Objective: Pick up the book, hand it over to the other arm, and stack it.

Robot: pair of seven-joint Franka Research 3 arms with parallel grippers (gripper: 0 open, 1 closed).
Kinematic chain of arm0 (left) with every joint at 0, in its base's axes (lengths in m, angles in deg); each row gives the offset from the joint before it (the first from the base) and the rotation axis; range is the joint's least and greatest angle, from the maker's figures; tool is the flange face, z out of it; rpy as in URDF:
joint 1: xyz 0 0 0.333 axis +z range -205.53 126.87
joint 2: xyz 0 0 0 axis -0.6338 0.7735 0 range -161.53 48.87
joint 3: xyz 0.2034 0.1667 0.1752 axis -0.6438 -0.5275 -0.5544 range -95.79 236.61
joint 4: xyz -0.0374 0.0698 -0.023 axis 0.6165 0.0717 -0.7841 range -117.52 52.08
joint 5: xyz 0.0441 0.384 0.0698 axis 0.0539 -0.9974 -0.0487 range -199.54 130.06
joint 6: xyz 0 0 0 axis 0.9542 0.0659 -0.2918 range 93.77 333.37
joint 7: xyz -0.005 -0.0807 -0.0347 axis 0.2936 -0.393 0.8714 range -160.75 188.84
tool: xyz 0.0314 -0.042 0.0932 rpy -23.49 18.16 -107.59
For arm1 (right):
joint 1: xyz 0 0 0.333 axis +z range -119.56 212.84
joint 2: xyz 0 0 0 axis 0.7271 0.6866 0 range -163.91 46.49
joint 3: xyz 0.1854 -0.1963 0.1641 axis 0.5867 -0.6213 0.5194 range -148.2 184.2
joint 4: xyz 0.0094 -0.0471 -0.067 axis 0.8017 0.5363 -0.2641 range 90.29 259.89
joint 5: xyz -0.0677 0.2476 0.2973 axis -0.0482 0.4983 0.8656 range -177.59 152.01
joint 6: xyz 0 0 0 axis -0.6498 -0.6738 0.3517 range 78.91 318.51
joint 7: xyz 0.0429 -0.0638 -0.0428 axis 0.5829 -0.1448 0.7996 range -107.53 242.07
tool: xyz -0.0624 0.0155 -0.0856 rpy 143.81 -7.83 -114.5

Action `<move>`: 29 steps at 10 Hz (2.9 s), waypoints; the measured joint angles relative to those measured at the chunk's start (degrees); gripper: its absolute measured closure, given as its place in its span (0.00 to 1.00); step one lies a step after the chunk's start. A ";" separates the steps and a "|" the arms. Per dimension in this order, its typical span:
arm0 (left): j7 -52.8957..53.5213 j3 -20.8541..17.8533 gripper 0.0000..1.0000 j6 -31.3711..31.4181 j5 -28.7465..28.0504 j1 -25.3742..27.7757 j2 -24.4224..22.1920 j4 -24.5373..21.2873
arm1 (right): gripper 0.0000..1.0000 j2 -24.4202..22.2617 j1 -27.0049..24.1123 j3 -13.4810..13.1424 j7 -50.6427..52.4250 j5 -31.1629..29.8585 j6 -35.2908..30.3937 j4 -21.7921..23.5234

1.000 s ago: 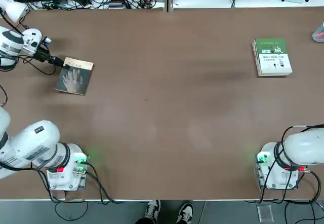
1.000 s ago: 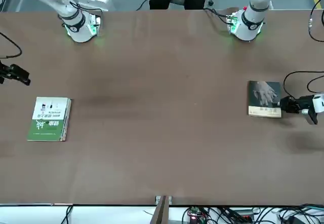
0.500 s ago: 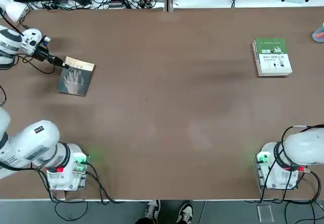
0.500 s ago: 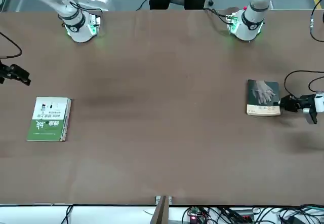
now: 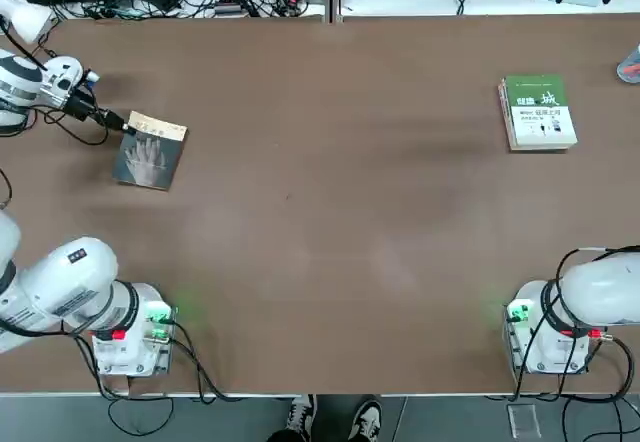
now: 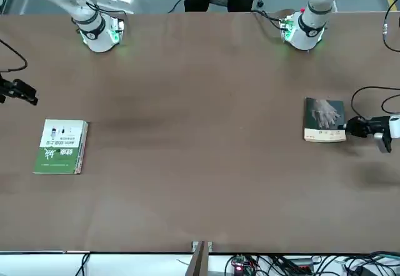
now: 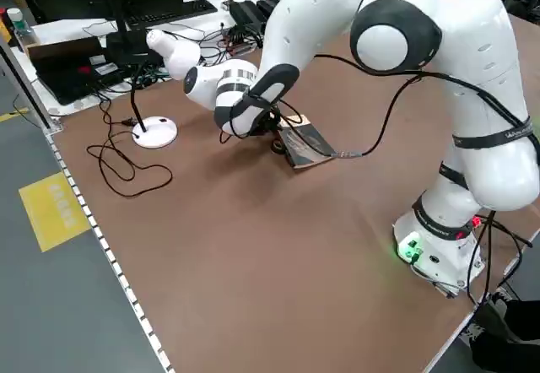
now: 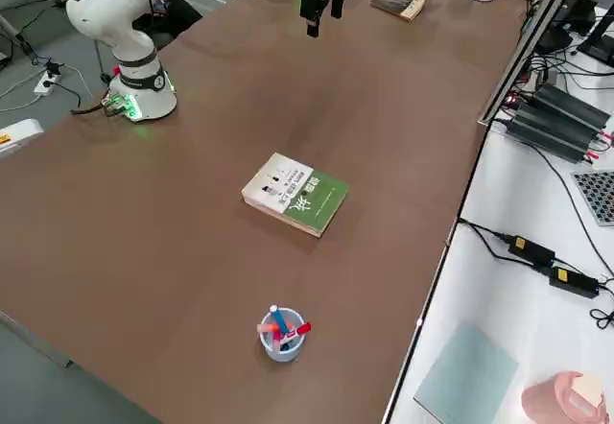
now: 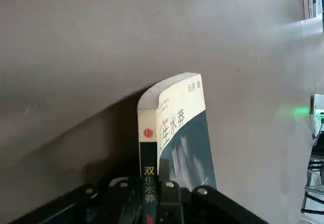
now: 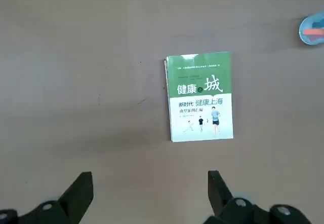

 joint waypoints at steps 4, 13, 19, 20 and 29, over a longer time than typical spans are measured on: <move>-4.44 0.03 0.99 -6.49 0.05 -0.04 0.00 1.97 | 0.00 0.00 0.00 0.00 0.00 0.07 0.00 0.00; -18.79 6.62 0.99 -17.52 3.32 -0.21 -0.84 10.65 | 0.00 0.00 0.00 0.01 -0.01 0.10 0.00 0.06; -32.37 16.41 0.99 -18.05 7.00 -0.32 -3.36 13.12 | 0.00 0.05 -0.03 -0.03 -0.02 3.97 0.00 0.20; -35.02 18.22 0.99 -18.04 7.58 -0.44 -3.42 13.91 | 0.00 0.05 -0.03 -0.05 -0.04 4.46 0.00 0.20; -52.95 29.36 0.99 -5.79 11.59 -5.35 -3.43 15.70 | 0.00 0.80 -1.98 -1.67 0.14 28.50 1.85 7.32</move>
